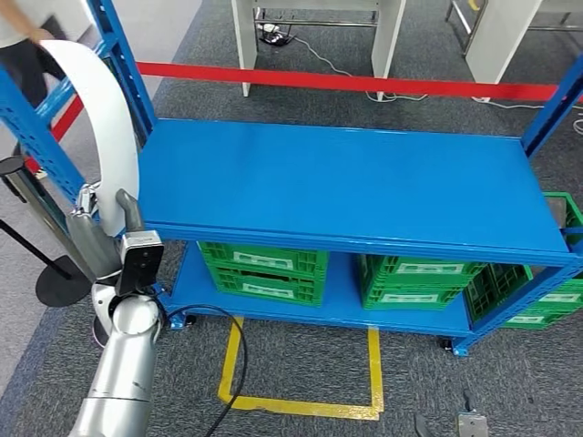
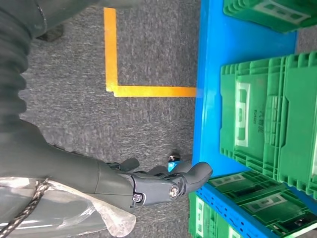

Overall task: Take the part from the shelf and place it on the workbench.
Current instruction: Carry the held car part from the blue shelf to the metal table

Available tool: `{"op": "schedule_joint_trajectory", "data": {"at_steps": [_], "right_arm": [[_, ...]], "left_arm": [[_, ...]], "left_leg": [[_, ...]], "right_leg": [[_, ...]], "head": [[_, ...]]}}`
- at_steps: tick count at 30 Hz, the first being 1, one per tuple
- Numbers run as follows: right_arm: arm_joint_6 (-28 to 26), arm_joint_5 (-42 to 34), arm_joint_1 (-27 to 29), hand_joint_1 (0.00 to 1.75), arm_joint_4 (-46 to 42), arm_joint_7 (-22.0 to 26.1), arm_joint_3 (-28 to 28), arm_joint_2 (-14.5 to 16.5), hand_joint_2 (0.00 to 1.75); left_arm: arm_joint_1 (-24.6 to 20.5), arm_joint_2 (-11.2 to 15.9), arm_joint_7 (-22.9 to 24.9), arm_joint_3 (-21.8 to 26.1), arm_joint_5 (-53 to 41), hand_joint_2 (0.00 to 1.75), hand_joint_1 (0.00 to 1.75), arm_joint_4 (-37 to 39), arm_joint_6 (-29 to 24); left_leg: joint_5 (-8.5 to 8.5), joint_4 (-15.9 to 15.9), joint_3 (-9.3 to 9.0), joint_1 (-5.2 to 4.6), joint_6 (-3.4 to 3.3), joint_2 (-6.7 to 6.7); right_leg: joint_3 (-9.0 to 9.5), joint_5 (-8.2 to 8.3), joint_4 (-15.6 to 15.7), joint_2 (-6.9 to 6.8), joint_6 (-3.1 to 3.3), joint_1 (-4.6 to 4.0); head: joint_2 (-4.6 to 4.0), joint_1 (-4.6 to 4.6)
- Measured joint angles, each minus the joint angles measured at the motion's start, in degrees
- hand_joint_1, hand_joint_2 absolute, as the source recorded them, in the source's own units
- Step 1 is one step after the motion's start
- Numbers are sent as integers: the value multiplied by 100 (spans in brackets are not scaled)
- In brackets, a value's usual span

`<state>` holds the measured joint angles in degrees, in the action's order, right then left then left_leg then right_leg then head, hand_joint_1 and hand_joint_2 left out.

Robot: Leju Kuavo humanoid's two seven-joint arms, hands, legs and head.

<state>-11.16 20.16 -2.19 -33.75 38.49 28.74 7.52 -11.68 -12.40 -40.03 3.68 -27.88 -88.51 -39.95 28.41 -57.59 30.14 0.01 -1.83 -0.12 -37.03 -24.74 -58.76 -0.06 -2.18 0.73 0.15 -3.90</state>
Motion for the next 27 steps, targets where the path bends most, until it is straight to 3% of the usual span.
{"op": "schedule_joint_trajectory", "data": {"at_steps": [2,4,5,6,7,9,11,14,16,19,20,21,22,23,25,27], "right_arm": [[-3,3,11,0,-3,0,9,0,175],[-3,6,18,0,-4,0,15,1,175],[-4,7,23,0,-4,0,16,2,175],[-4,8,27,0,-4,0,19,2,175],[-5,9,29,0,-5,0,23,2,175],[-7,16,18,0,-14,0,30,2,175],[-15,25,2,0,-32,0,33,4,175],[-22,47,3,0,-42,0,37,19,175],[-27,61,-1,0,-46,0,44,35,175],[-33,72,-2,0,-53,0,56,45,175],[-34,74,2,0,-52,0,58,46,175],[-34,75,7,0,-52,0,60,46,175],[-34,75,9,0,-52,0,62,46,175],[-34,75,10,0,-52,0,63,46,175],[-34,75,9,0,-54,0,67,46,175],[-39,78,5,0,-55,0,69,47,175]], "left_arm": [[2,-35,-4,33,-28,175,175,-6,0],[15,-60,-5,59,-42,175,175,-7,0],[23,-69,-5,71,-44,175,175,-7,0],[31,-78,-5,84,-44,175,175,-7,0],[39,-86,-5,100,-39,175,175,-7,0],[49,-96,-5,138,-3,175,175,-15,0],[46,-94,-7,173,46,175,175,-35,-1],[47,-88,-8,205,83,175,175,-50,0],[49,-84,-8,234,87,175,175,-53,0],[60,-76,-8,279,89,175,175,-55,0],[67,-74,-8,289,89,175,175,-55,0],[73,-72,-8,295,89,175,175,-55,0],[76,-70,-8,298,89,175,175,-55,0],[76,-70,-8,301,89,175,175,-56,0],[70,-70,-8,306,89,175,175,-58,0],[69,-68,-9,313,108,175,175,-65,0]], "left_leg": [[-101,17,100,16,-70,15],[-193,11,228,6,-101,17],[-238,7,293,-1,-102,18],[-281,3,354,-7,-98,18],[-319,-2,407,-11,-89,17],[-384,-20,490,-22,-56,15],[-445,-38,537,-34,0,19],[-521,-45,575,-34,100,15],[-273,-246,665,-22,166,3],[495,-1280,944,18,246,0],[616,-1571,984,27,264,0],[612,-1672,940,36,273,1],[506,-1542,789,44,276,1],[350,-1211,542,53,273,1],[194,-392,18,54,241,-3],[207,-2,-186,32,181,-9]], "right_leg": [[-197,-430,-470,2,-40,3],[-416,-883,-1209,1,-68,4],[-446,-970,-1449,1,-75,4],[-373,-937,-1485,0,-75,3],[-192,-818,-1302,1,-65,2],[397,-591,-496,2,-18,-8],[800,-555,110,8,24,-27],[807,-507,233,2,115,-33],[729,-402,258,-20,216,-11],[538,-239,249,-34,274,-8],[463,-191,236,-34,269,-9],[390,-150,220,-34,259,-8],[320,-113,199,-34,246,-7],[258,-81,174,-33,228,-6],[161,-22,124,-29,173,-11],[114,50,107,-25,98,-17]], "head": [[0,20],[0,31],[0,30],[0,30],[0,28],[0,28],[0,24],[0,29],[0,15],[0,-10],[0,-10],[0,-12],[0,-13],[0,-13],[0,-11],[0,-10]]}}
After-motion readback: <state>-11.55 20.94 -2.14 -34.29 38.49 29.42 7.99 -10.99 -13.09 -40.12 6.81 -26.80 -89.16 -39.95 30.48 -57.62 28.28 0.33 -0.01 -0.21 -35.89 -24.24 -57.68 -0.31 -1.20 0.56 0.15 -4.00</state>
